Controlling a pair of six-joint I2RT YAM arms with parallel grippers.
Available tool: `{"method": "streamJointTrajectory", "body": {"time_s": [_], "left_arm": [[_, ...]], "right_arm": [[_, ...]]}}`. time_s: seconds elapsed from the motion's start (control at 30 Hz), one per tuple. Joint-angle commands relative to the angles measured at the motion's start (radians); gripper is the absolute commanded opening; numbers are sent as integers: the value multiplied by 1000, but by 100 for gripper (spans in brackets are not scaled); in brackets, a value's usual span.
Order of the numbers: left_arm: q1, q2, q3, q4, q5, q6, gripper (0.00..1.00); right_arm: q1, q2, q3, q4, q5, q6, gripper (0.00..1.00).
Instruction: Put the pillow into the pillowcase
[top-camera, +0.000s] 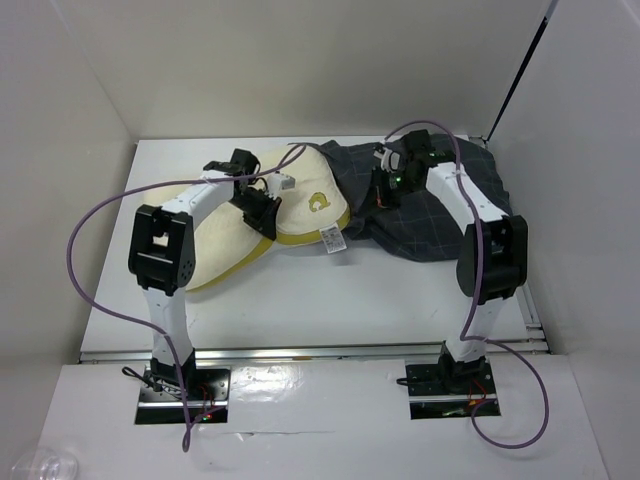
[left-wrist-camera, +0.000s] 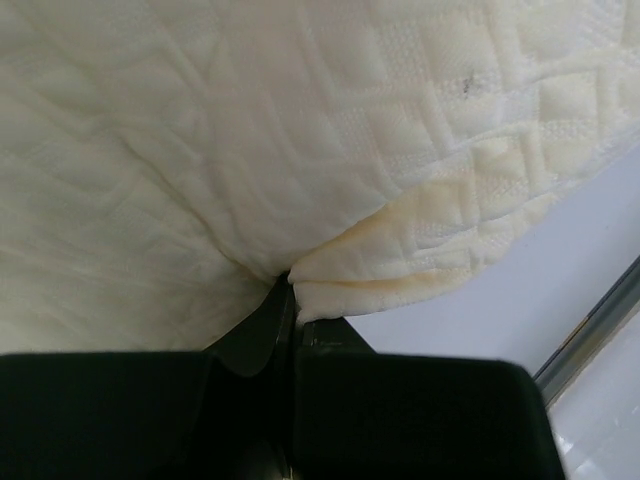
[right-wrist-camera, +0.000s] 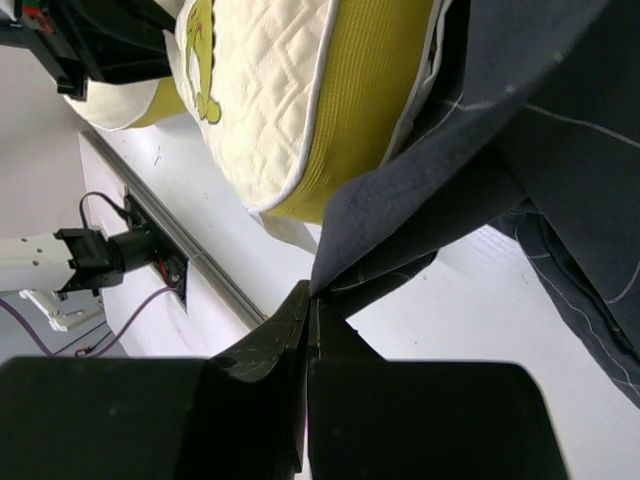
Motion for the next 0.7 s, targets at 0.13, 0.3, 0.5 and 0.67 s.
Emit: {"method": "streamJointTrajectory", "body": {"time_s": [0.13,0.3,0.5,0.67], "left_arm": [[8,50,104,10,-101,-87,0],[8,111,210,-15,-101,-142,0],[-39,162,273,-32,-136,-168,0],[-96,199,273,-32,-170,-203,0]], "right_arm": [[16,-64,-10,-5,-56,1,0],[53,-54,-1,15,-89,1,0],[128,-13,19,35,-108,1,0],[203,45,103,53,-117,1,0]]}}
